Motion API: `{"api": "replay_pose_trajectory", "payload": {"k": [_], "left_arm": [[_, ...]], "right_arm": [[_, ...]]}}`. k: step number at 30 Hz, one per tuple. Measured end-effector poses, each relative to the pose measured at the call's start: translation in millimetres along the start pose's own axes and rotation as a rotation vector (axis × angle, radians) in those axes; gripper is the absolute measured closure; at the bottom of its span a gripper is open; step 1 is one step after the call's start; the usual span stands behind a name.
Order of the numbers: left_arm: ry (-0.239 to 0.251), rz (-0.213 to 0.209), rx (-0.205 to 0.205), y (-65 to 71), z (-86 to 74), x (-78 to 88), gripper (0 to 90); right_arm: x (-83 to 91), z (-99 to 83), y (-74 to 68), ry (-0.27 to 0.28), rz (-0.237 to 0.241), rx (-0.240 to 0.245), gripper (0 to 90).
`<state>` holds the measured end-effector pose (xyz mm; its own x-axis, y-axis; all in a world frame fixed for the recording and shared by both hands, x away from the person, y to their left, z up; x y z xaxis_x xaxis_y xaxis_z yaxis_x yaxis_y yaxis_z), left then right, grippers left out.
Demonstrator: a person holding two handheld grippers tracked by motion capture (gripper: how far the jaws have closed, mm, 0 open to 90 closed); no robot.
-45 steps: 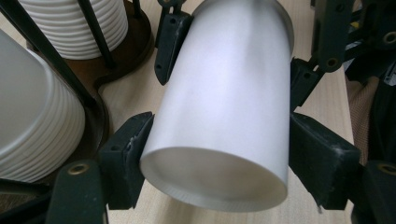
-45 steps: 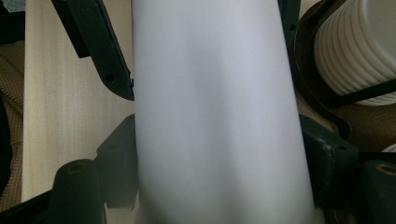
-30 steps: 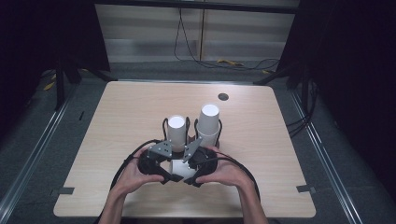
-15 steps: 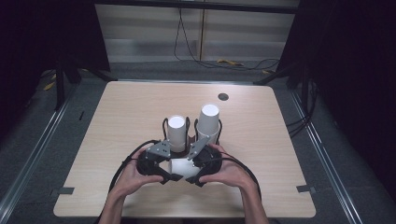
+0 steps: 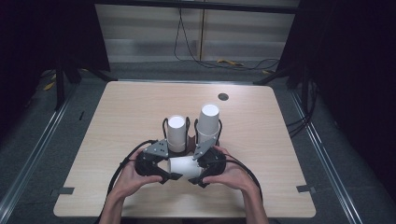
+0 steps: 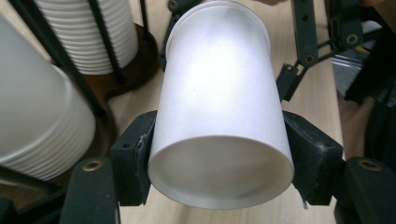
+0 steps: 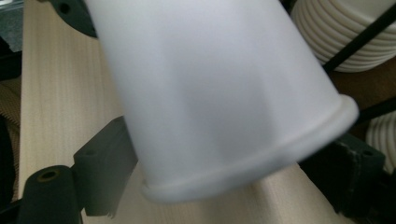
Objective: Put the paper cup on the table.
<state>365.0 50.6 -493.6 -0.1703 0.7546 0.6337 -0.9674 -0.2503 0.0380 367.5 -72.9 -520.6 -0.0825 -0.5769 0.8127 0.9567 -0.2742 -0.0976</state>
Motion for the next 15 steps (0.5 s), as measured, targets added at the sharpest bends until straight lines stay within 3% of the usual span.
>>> {"api": "replay_pose_trajectory", "payload": {"k": [9, 12, 15], "left_arm": [[0.057, 0.026, 0.025, -3.1, 2.6, 7.4, 33.5], [0.086, 0.025, 0.04, -4.9, 1.4, 9.7, 33.5], [0.115, 0.024, 0.062, -5.4, 1.0, 10.5, 33.5]], "right_arm": [[4.0, -3.4, 3.9, 0.014, -0.03, -0.032, 15.4], [8.8, -6.0, 5.3, 0.062, -0.057, -0.05, 15.0], [8.3, -8.6, 5.0, 0.075, -0.048, -0.063, 13.3]]}}
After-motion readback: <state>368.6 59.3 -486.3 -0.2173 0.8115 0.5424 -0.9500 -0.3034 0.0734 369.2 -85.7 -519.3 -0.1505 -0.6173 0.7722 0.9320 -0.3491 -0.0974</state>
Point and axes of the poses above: each handheld gripper's, and its own axes: x roughly backward along the jaws, z roughly out of its top, y roughly to its right, the point moved 8 cm from there along -x, roughly forward along the jaws, and after that the axes turned 6 degrees about z, right-handed, at the moved point
